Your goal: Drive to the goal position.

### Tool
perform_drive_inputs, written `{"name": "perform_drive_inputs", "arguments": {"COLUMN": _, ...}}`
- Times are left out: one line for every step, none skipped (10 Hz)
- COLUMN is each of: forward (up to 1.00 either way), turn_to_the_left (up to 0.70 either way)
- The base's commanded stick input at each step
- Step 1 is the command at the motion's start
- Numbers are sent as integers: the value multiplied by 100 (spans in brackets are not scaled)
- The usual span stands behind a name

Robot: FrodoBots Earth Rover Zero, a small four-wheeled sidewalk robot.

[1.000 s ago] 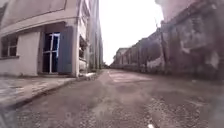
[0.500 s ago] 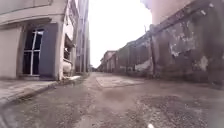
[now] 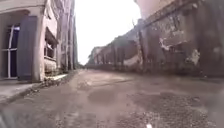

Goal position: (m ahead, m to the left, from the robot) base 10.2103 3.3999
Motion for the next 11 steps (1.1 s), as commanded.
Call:
{"name": "perform_drive_inputs", "arguments": {"forward": 70, "turn_to_the_left": 0}}
{"name": "perform_drive_inputs", "arguments": {"forward": 70, "turn_to_the_left": 0}}
{"name": "perform_drive_inputs", "arguments": {"forward": 70, "turn_to_the_left": 0}}
{"name": "perform_drive_inputs", "arguments": {"forward": 70, "turn_to_the_left": 0}}
{"name": "perform_drive_inputs", "arguments": {"forward": 70, "turn_to_the_left": 0}}
{"name": "perform_drive_inputs", "arguments": {"forward": 70, "turn_to_the_left": 0}}
{"name": "perform_drive_inputs", "arguments": {"forward": 70, "turn_to_the_left": 0}}
{"name": "perform_drive_inputs", "arguments": {"forward": 70, "turn_to_the_left": 0}}
{"name": "perform_drive_inputs", "arguments": {"forward": 70, "turn_to_the_left": 0}}
{"name": "perform_drive_inputs", "arguments": {"forward": 70, "turn_to_the_left": 0}}
{"name": "perform_drive_inputs", "arguments": {"forward": 70, "turn_to_the_left": 0}}
